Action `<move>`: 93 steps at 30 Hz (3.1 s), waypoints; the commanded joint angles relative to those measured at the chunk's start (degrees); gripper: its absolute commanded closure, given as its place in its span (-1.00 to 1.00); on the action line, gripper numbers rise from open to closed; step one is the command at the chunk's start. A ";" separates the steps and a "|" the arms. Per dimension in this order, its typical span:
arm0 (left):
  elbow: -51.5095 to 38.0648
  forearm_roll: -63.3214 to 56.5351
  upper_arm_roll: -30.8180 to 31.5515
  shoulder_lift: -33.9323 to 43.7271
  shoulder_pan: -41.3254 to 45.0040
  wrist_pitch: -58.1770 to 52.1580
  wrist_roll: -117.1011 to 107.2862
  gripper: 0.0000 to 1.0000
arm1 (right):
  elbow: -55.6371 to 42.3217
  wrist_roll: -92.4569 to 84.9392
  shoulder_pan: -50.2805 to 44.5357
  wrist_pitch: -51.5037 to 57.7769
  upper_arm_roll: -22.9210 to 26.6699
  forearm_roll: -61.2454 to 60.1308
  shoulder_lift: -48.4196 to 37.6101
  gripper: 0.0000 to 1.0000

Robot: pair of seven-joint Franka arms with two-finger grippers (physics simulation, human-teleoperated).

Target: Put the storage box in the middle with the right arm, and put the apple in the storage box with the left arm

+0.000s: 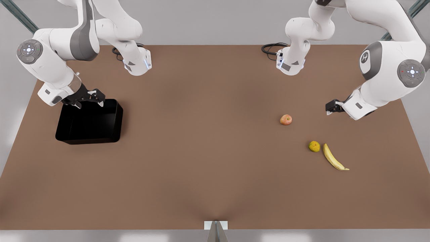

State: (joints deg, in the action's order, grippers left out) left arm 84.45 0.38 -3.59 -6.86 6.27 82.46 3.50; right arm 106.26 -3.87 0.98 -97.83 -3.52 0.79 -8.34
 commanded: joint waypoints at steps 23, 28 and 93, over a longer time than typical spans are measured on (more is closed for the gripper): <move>48.34 57.27 -6.16 8.01 1.02 26.00 -55.36 -1.00 | 1.93 -36.39 24.15 -10.80 5.63 4.22 20.91 -1.00; 51.42 66.23 -2.83 3.88 2.52 35.05 -54.65 -1.00 | 2.11 -35.95 27.23 -14.49 5.63 3.95 25.65 -1.00; 61.44 93.75 -7.92 -17.39 -6.45 26.18 -15.45 -1.00 | -11.60 9.93 -13.10 -8.08 1.06 -10.29 33.56 0.57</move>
State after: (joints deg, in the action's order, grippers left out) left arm 145.90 94.07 -11.59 -24.58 -0.31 108.39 -11.95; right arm 92.49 8.12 -13.71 -106.25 -2.47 -9.91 26.78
